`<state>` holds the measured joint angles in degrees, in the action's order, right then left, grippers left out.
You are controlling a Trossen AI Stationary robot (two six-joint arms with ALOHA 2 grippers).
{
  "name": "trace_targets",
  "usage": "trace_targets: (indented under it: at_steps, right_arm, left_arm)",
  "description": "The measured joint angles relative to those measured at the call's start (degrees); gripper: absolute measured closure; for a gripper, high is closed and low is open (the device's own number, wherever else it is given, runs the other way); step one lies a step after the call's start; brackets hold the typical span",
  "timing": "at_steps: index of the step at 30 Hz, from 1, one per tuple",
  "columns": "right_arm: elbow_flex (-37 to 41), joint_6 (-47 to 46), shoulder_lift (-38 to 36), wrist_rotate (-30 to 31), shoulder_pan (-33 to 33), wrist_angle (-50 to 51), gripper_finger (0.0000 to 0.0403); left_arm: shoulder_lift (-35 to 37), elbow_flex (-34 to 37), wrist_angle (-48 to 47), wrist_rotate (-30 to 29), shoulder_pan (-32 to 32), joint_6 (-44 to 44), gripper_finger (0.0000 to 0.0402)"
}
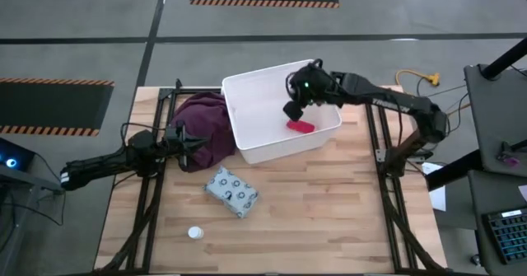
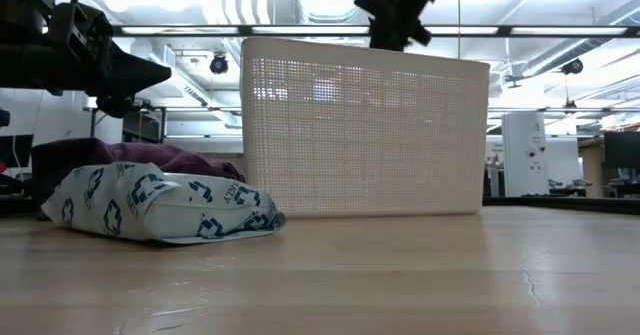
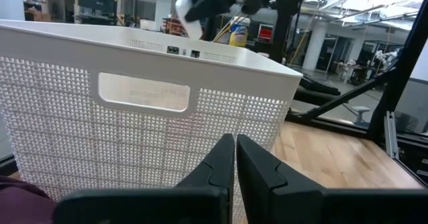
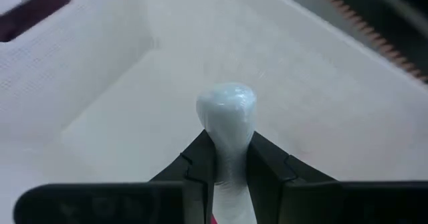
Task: Pick & place medical supplies in basket/bin
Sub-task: Put the rolled gauze into the white bin, then put the blue mailer bag into the white bin
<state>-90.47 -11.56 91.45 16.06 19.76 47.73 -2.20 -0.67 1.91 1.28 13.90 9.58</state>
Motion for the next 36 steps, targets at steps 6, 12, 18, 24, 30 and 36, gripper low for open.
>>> trace_targets:
  at_steps: [6, 12, 18, 24, 30, 36]
  right_arm:
    - [0.17, -0.26, 3.88, -4.16, 6.04, -1.64, 0.0348]
    - [0.28, -2.46, 7.61, -4.36, 10.53, -0.88, 0.0334]
    - [0.28, -3.14, 8.17, -4.59, 11.58, -0.71, 0.0266]
    - [0.28, -3.47, 8.10, -4.66, 11.58, 0.26, 0.0201]
    - [0.96, 2.55, 2.94, -16.34, 8.84, -5.53, 0.0190]
    - [12.57, 6.56, -11.00, -23.42, -7.06, -27.98, 0.0212]
  left_arm:
    - [-0.02, 0.01, 0.00, 0.00, 0.01, 0.00, 0.0402]
    - [-0.02, 0.00, 0.00, 0.00, 0.00, 0.01, 0.0402]
    - [-0.02, 0.02, 0.00, 0.00, 0.01, 0.01, 0.0402]
    - [-0.02, 0.01, 0.00, 0.02, 0.01, 0.00, 0.0402]
    - [-0.02, 0.00, 0.00, 0.01, 0.01, 0.01, 0.0402]
    - [-0.02, 0.02, 0.00, 0.02, 0.01, -0.01, 0.0402]
